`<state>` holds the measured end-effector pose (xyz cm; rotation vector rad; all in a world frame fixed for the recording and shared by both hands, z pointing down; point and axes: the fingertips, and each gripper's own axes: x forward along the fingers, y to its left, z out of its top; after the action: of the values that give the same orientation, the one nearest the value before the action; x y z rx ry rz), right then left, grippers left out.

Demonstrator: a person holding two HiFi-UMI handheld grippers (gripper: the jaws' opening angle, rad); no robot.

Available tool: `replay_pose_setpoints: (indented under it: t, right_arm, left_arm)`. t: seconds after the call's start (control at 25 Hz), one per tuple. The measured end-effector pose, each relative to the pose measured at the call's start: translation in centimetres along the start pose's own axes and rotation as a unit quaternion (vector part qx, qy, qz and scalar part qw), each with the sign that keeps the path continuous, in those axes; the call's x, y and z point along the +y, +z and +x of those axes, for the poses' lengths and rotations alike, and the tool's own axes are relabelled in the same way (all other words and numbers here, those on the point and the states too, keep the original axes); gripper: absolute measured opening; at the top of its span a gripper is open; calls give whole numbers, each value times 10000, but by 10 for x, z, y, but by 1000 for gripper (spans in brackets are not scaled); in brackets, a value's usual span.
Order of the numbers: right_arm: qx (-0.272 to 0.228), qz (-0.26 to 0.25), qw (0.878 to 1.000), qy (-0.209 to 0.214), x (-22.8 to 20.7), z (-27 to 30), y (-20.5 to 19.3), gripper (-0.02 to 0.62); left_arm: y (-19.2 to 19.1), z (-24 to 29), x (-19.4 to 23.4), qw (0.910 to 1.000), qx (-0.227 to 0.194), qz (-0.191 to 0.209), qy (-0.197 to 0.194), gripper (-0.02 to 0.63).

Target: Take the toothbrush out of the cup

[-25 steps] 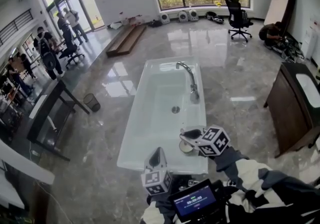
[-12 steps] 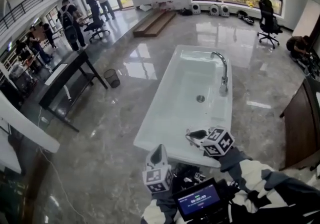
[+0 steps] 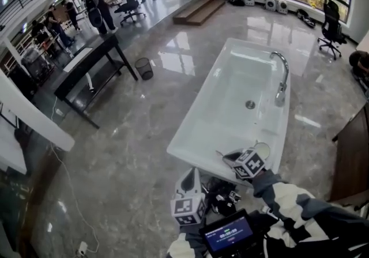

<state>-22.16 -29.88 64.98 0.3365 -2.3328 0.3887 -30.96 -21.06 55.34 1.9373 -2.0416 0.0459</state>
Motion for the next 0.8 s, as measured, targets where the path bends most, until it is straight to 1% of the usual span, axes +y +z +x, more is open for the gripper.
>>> replay_pose_setpoints:
  t: [0.12,0.2,0.32,0.36,0.4,0.44,0.56,0.64,0.68,0.76,0.8]
  right_arm:
    - [164,-28,9999,-11,0,15,-11,29]
    - [261,-44,9996,-78,-4,21,-15,32]
    - [419,20,9990,-182,-12,27,-26,35]
    - [440,22,9988,-194,-14,28,-28,57]
    - [445,26,9988,-195,-14,27,-30,98]
    - [443,32,9988,-188,-14,27,-30,126]
    - [375,45,9991,-168,-12,25,-24,127]
    - [206,86,9997,-97,-9,21,-17,127]
    - [17,88,10000,7,-6,16,-10,127]
    - [-579,17,9976,373,7,1,13,120]
    - [-914,-10,9942,561,14,-9,26,120]
  left_arm:
    - [-7,-13,1,9999,56,-89,79,5]
    - [-11,-21,1,9997,79,-216,101,5]
    - [-17,-27,3,9994,122,-266,189,5]
    - [-18,-28,3,9993,143,-280,209,5]
    - [-19,-29,3,9992,154,-281,232,5]
    - [-18,-29,3,9992,151,-266,249,5]
    - [-14,-27,3,9994,141,-214,211,5]
    - [-15,-24,-1,9996,151,-218,104,5]
    - [-15,-22,-4,9996,148,-220,52,5]
    - [-10,-18,-8,9997,110,-196,-17,5]
    - [-5,-16,-11,9998,72,-170,-49,5]
